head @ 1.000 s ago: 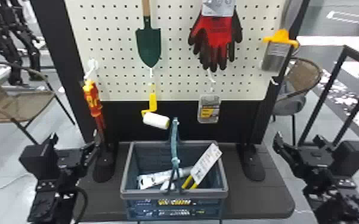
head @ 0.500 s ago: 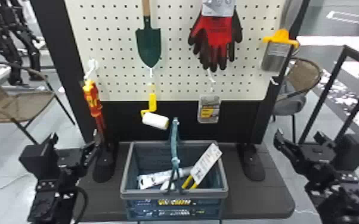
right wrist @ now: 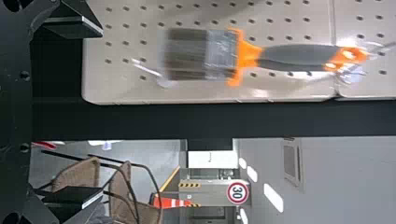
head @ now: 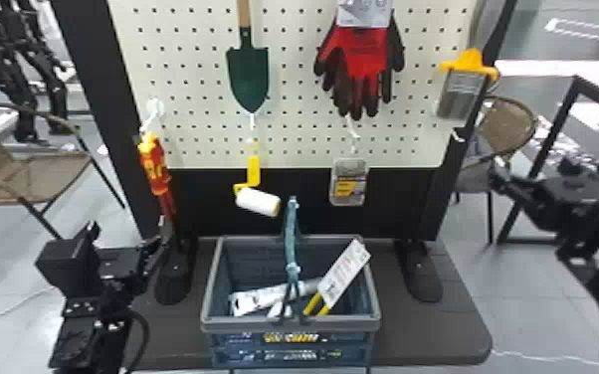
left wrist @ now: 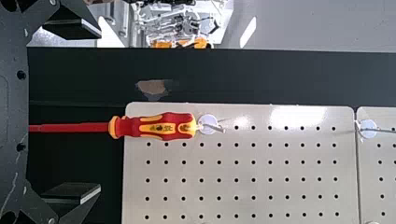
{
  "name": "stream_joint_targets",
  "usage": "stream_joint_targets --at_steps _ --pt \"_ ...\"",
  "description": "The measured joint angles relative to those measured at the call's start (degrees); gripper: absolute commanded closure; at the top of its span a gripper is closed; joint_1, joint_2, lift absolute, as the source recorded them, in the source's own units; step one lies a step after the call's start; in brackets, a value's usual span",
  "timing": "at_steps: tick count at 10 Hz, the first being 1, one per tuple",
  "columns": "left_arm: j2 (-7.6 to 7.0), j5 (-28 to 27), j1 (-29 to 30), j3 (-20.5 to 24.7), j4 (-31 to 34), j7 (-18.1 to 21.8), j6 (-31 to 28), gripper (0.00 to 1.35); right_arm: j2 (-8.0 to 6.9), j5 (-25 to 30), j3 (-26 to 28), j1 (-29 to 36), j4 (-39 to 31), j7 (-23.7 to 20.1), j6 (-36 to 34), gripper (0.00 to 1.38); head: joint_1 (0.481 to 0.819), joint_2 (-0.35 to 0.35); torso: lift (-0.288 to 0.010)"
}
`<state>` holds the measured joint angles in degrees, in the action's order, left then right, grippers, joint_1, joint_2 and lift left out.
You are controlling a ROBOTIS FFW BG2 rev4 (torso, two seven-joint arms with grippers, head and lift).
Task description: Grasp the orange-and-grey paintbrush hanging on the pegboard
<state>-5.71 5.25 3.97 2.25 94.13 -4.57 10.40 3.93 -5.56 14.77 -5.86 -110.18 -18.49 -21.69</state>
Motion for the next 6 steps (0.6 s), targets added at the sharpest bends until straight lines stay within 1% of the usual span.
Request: stream_joint_targets --at_steps 1,2,3,4,5,6 --pt "0.00 0.0 0.0 0.0 0.0 0.0 0.0 0.15 0.59 -1.1 1.0 -1.5 -0.9 -0.3 -1.8 0.09 0.549 0.000 -0.100" --pt "0.00 0.0 0.0 0.0 0.0 0.0 0.0 0.15 1.59 -2.9 1.6 -3.0 -1.0 -1.1 -3.0 0.09 0.549 0.000 -0.100" --pt "0.00 -0.1 0.0 0.0 0.0 0.0 -0.1 0.15 2.70 -4.5 2.0 -4.8 -0.1 -3.4 -3.9 0.08 0.549 0.000 -0.100" --pt "0.03 -0.1 -0.1 0.0 0.0 0.0 -0.1 0.15 3.65 -5.3 2.4 -6.9 1.4 -6.9 -4.6 0.08 0.549 0.000 -0.100" --pt "0.08 -0.1 -0.2 -0.1 0.0 0.0 -0.2 0.15 4.46 -5.6 2.6 -8.7 2.5 -8.4 -5.1 0.08 0.549 0.000 -0.100" --pt "0.09 -0.1 -0.3 -0.1 0.0 0.0 -0.3 0.15 5.15 -5.9 2.6 -10.1 2.8 -8.7 -5.3 0.07 0.549 0.000 -0.100"
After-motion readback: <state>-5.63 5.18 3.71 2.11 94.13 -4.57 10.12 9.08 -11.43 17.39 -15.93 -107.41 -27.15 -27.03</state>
